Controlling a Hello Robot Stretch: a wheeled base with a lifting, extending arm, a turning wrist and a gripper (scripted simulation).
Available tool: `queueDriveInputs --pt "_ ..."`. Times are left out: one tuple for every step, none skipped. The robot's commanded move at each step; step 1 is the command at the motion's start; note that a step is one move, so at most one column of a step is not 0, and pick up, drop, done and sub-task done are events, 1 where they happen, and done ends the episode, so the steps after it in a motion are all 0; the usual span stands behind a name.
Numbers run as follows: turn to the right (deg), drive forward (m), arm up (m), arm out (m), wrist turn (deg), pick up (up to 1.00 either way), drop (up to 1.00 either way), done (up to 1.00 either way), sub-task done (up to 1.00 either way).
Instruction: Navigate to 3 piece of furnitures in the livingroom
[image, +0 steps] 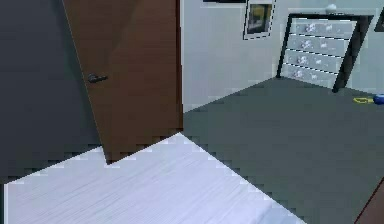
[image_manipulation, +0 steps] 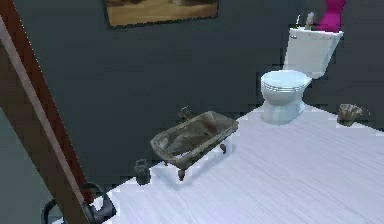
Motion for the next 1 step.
queueDriveInputs --pt "18.0 0.00 0.00 0.00 0.0 0.00 0.00 0.00 0.00"
